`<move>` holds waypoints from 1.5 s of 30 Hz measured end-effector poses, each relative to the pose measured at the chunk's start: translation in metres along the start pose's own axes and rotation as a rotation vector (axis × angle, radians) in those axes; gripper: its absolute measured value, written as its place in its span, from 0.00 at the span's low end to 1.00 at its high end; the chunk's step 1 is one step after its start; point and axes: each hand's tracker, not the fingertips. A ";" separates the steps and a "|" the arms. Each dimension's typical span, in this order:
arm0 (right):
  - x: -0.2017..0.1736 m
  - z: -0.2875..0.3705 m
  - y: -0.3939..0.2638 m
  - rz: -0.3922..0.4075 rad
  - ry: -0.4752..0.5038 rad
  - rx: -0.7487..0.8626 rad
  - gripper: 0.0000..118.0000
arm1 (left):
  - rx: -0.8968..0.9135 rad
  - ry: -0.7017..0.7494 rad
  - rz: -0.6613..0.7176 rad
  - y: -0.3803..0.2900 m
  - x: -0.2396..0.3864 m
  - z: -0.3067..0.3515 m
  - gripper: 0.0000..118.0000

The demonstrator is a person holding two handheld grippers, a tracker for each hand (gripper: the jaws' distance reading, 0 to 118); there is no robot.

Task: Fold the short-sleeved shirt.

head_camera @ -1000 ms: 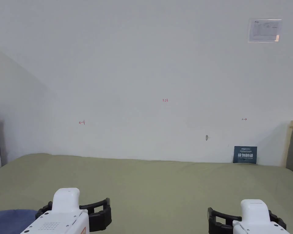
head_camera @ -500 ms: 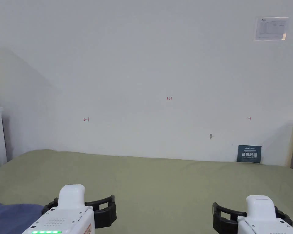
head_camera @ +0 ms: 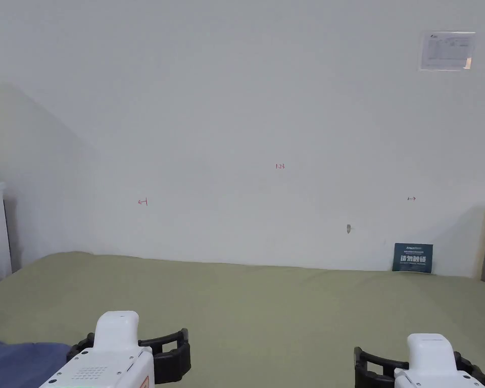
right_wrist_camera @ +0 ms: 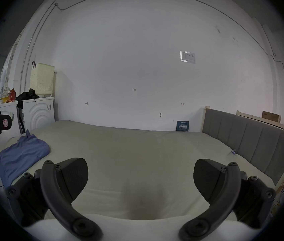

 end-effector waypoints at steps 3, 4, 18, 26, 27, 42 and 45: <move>0.001 0.000 -0.001 -0.007 -0.001 -0.003 1.00 | -0.001 -0.002 -0.004 0.000 0.001 0.001 1.00; 0.002 0.000 -0.001 -0.007 -0.003 -0.003 1.00 | -0.001 -0.002 -0.008 0.000 0.001 0.000 1.00; 0.017 -0.008 0.003 -0.025 -0.018 -0.008 1.00 | 0.001 0.016 -0.001 0.004 -0.007 0.001 1.00; 0.021 -0.010 0.006 -0.028 -0.019 -0.003 1.00 | -0.001 0.011 -0.014 0.003 -0.008 0.001 1.00; 0.022 -0.010 0.007 -0.028 -0.021 -0.003 1.00 | 0.001 0.009 -0.014 0.003 -0.007 0.001 1.00; 0.030 -0.013 0.010 -0.044 -0.053 0.004 1.00 | 0.028 0.005 -0.028 0.008 0.004 -0.003 1.00; 0.029 -0.013 0.012 -0.040 -0.050 0.005 1.00 | 0.037 0.001 -0.013 0.011 0.006 -0.003 1.00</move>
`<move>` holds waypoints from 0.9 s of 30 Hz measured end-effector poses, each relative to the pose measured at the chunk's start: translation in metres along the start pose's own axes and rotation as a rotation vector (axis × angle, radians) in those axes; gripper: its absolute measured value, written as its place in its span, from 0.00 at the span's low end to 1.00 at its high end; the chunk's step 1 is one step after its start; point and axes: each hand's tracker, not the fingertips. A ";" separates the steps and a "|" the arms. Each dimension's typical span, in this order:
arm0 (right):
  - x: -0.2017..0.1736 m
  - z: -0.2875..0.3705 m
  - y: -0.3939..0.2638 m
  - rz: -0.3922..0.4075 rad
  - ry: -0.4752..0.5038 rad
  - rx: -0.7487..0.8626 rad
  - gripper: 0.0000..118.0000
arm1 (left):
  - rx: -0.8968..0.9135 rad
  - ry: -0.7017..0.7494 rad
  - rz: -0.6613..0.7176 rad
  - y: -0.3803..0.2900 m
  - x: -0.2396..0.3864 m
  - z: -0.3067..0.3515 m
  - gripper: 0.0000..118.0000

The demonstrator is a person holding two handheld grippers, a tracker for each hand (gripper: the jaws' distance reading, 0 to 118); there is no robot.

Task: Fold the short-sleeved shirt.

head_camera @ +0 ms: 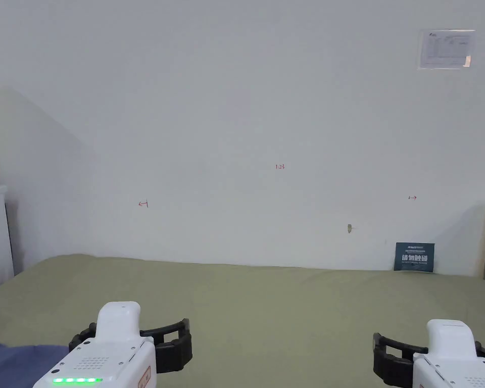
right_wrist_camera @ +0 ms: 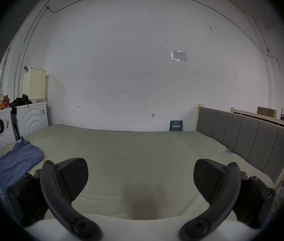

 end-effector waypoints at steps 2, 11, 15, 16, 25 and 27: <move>-0.001 0.001 0.002 0.004 0.003 -0.002 1.00 | 0.005 0.007 0.001 0.001 0.001 0.000 1.00; -0.007 0.011 0.003 0.054 -0.003 -0.004 0.34 | 0.048 0.024 -0.001 -0.001 0.002 0.009 0.60; -0.009 0.012 -0.004 0.069 -0.038 -0.019 0.00 | 0.058 0.061 -0.055 -0.006 0.005 0.008 0.01; -0.007 0.013 -0.004 0.045 -0.022 -0.026 0.00 | 0.050 0.043 -0.047 -0.007 0.004 0.009 0.01; -0.028 0.006 0.005 0.025 0.052 -0.045 0.00 | 0.018 0.084 0.007 0.005 -0.017 0.017 0.01; -0.047 0.003 0.012 0.035 0.106 -0.034 0.00 | 0.031 0.116 0.010 0.009 -0.030 0.027 0.01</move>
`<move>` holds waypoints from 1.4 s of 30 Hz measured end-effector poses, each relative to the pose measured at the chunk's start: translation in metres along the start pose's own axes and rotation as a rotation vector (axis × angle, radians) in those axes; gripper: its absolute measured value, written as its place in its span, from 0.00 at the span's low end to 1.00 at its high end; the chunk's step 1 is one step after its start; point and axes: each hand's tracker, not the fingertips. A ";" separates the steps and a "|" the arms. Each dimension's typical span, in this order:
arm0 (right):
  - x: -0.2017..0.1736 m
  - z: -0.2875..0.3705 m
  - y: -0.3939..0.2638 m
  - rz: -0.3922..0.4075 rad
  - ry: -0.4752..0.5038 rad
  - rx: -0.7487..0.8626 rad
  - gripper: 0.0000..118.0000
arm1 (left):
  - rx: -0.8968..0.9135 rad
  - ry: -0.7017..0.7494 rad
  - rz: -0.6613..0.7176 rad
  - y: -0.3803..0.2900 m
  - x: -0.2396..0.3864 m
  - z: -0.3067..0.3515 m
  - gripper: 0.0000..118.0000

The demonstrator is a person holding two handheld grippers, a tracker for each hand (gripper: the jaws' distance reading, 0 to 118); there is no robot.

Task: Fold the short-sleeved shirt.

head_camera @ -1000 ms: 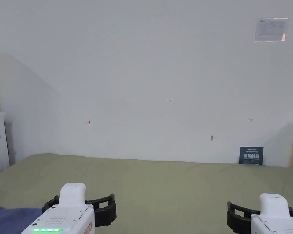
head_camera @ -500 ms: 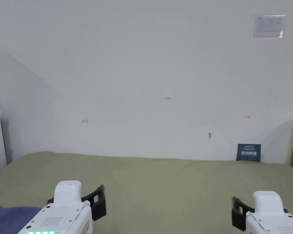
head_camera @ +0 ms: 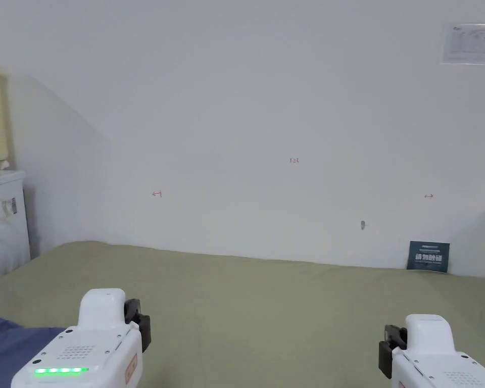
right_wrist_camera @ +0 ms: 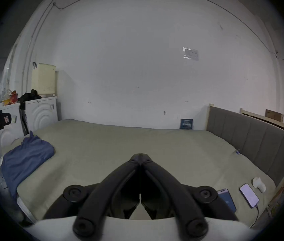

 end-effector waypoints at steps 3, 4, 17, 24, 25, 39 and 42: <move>-0.031 -0.009 0.011 0.021 0.070 0.011 0.00 | 0.011 0.073 -0.021 0.008 -0.027 0.017 0.01; -0.042 -0.012 0.015 0.014 0.100 0.019 0.00 | 0.015 0.098 -0.022 0.009 -0.036 0.022 0.01; -0.235 -0.037 0.026 0.051 0.513 0.049 0.00 | -0.021 0.446 0.031 0.005 -0.164 0.117 0.01; -0.273 -0.041 0.012 0.068 0.565 0.034 0.00 | -0.073 0.443 0.018 -0.005 -0.189 0.105 0.01; -0.276 -0.044 0.011 0.082 0.559 0.032 0.00 | -0.090 0.429 0.019 -0.006 -0.192 0.095 0.01; -0.333 -0.148 0.006 0.052 0.523 0.049 0.00 | -0.830 0.128 -0.018 0.023 -0.265 -0.214 0.01; -0.339 -0.167 -0.010 0.052 0.556 0.011 0.00 | -0.997 0.034 0.115 -0.004 -0.278 -0.281 0.01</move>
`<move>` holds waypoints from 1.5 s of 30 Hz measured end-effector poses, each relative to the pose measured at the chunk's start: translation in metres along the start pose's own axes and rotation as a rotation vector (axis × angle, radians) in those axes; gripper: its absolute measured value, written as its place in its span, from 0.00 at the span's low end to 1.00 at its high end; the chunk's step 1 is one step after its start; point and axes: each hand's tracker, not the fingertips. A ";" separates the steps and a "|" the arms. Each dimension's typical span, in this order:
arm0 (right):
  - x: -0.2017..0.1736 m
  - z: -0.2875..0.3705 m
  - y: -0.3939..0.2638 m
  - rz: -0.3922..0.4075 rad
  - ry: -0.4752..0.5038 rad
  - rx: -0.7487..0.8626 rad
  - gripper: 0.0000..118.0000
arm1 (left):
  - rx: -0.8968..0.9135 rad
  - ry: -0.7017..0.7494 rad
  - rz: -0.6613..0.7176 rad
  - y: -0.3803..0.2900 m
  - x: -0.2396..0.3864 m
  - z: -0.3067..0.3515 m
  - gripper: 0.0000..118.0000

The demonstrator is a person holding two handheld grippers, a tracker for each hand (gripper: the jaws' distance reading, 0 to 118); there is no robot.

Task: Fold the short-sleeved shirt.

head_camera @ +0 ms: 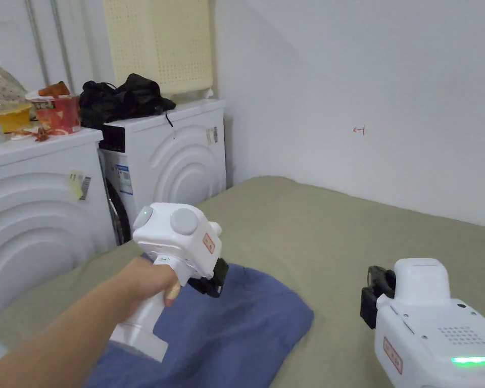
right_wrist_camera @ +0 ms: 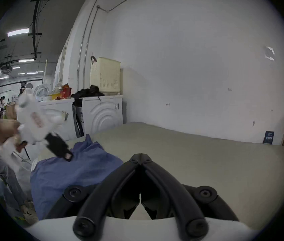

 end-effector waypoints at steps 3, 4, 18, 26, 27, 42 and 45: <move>0.008 -0.008 -0.021 0.013 0.017 -0.045 0.00 | -0.112 0.015 -0.022 0.022 -0.001 -0.051 0.13; 0.012 -0.008 -0.027 0.012 0.023 -0.058 0.00 | -0.152 0.034 -0.051 0.024 0.003 -0.062 0.64; 0.044 0.034 -0.069 -0.012 0.058 -0.147 0.00 | -0.100 0.123 -0.004 -0.011 0.009 -0.127 0.08; 0.083 0.072 -0.058 -0.024 -0.047 -0.145 0.00 | 0.037 -0.032 0.047 -0.006 0.015 -0.059 0.00; 0.091 0.077 -0.056 -0.029 -0.066 -0.142 0.00 | 0.049 -0.040 0.019 -0.004 0.026 -0.048 0.00; 0.218 0.226 -0.035 -0.082 -0.443 -0.140 0.00 | 0.194 -0.469 -0.443 -0.015 0.346 0.056 0.00; 0.245 0.271 -0.034 -0.074 -0.535 -0.132 0.00 | 0.164 -0.568 -0.559 -0.043 0.430 0.060 0.00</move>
